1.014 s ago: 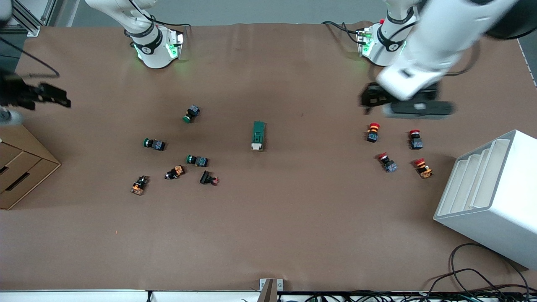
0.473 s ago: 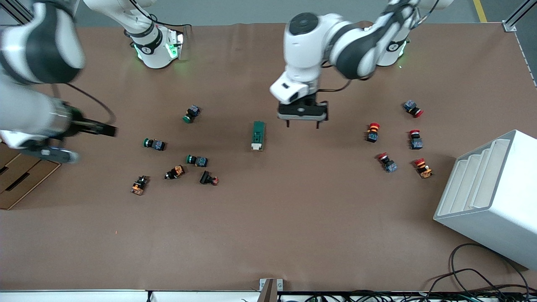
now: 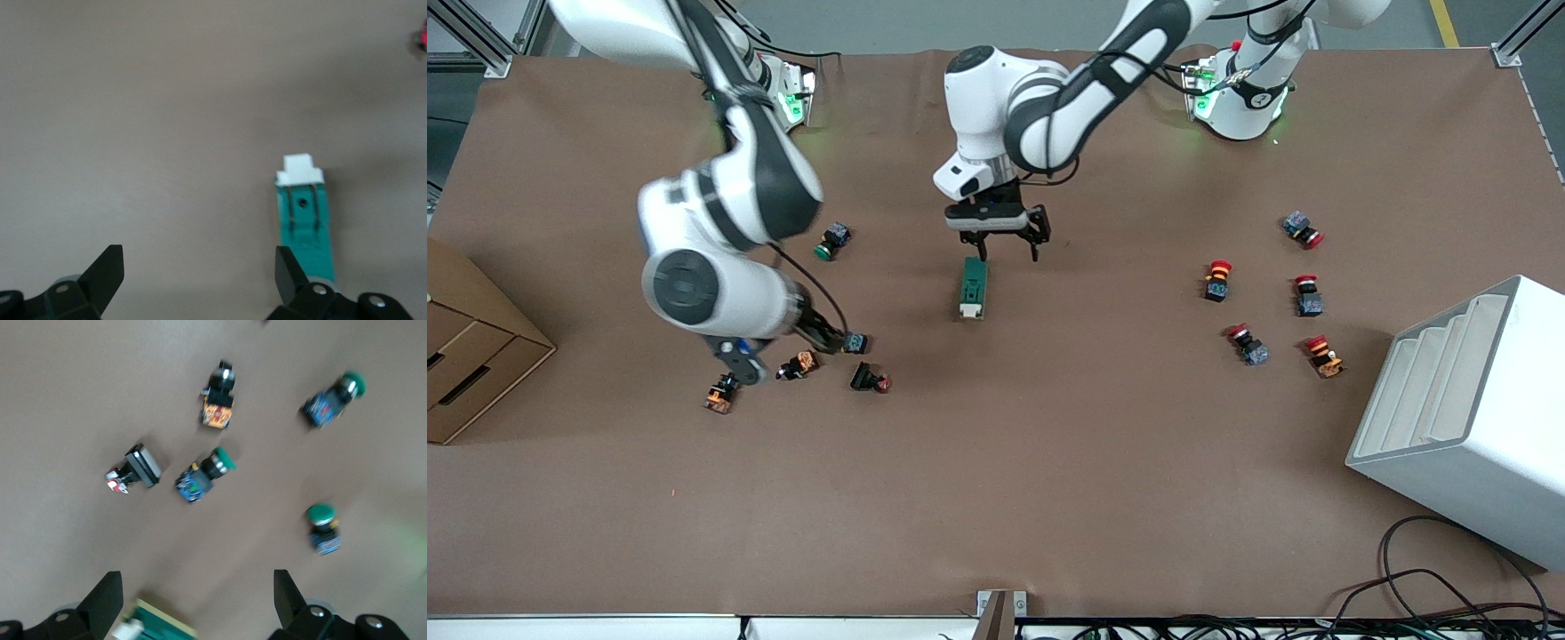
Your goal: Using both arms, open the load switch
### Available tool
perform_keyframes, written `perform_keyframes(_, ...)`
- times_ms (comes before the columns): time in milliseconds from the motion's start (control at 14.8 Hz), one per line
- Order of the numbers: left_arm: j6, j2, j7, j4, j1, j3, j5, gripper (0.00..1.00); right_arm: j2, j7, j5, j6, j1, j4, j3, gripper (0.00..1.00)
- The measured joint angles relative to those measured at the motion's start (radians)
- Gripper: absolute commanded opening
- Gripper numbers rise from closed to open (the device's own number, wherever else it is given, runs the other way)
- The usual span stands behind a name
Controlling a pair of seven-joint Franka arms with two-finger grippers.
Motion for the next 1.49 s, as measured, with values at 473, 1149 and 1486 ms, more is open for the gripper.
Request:
perform_keyframes(473, -0.002, 0.166, -0.45, -0.021, -0.147, -0.001, 0.415, 1.0, 0.252, 0.495, 0.079, 0.078, 0.126, 0.183, 0.0, 1.0)
perform_keyframes(1149, -0.001, 0.274, -0.745, -0.031, -0.138, 0.02, 0.784, 1.0, 0.383, 0.728, 0.16, 0.128, 0.223, 0.218, 0.013, 1.0)
perform_keyframes(1486, -0.006, 0.279, -0.821, -0.036, -0.141, 0.021, 0.81, 1.0, 0.383, 0.728, 0.191, 0.081, 0.231, 0.224, 0.017, 1.0)
